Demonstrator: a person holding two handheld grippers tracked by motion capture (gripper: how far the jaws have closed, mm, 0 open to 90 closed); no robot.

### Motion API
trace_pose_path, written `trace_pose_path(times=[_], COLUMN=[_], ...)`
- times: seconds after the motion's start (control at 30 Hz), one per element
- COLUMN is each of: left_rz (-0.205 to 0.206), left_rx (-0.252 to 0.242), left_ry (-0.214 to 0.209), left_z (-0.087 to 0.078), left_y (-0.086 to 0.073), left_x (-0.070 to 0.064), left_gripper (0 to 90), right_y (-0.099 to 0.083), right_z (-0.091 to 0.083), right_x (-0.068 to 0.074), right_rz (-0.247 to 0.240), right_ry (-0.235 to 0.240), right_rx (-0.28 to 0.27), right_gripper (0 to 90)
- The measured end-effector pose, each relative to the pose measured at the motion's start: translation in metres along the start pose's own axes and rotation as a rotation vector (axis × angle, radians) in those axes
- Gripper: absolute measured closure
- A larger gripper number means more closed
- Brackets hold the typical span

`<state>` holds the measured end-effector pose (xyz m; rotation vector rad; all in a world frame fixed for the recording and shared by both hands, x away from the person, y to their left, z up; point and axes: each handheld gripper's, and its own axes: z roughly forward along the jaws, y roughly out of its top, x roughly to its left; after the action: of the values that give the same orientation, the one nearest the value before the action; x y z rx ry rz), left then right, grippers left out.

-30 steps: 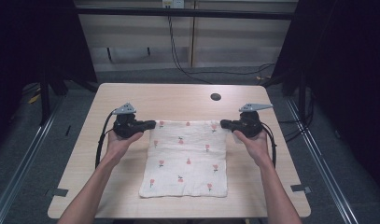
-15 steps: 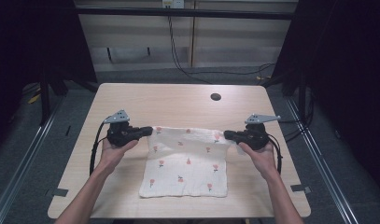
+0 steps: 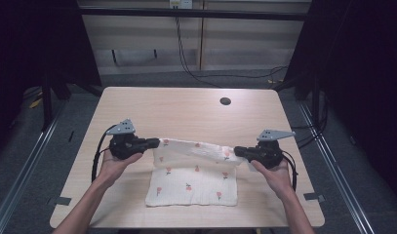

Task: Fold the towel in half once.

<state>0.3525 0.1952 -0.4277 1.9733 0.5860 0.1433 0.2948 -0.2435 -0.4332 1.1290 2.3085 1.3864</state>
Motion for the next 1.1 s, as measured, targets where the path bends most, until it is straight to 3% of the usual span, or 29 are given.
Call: trace_pose_path(times=[0.3,0.47,0.53,0.6,0.7,1.0,1.1], left_rz=[-0.011,0.006,0.024,0.004,0.010,-0.018,0.001], left_rx=[0.040,0.046,0.072,0.082,0.120,0.144,0.208], left_ry=[-0.013,-0.025,-0.020,-0.030,-0.026,-0.044,-0.048], left_z=[-0.009,-0.013,-0.014,-0.014,-0.012,-0.012,-0.005], left_y=[-0.017,-0.020,-0.024,-0.027,-0.033,-0.053,-0.060], left_x=[-0.016,-0.027,-0.032,-0.035,-0.040,-0.043,-0.051], left_gripper=[86.8,86.8,86.8,86.8,86.8,86.4,86.4], right_y=[-0.017,-0.025,-0.026,-0.027,-0.031,-0.048,-0.056], right_z=[-0.009,-0.009,-0.012,-0.013,-0.011,-0.005,-0.002], right_x=[0.011,0.016,0.020,0.023,0.025,0.033,0.037], right_rz=[0.008,0.016,0.010,0.005,0.009,0.012,0.027], right_ry=[0.017,0.032,0.033,0.029,0.035,0.075,0.107], right_rx=[0.009,0.035,0.035,0.040,0.044,0.109,0.122], right_gripper=[86.7,86.6,86.6,86.5,86.3,83.1,80.6])
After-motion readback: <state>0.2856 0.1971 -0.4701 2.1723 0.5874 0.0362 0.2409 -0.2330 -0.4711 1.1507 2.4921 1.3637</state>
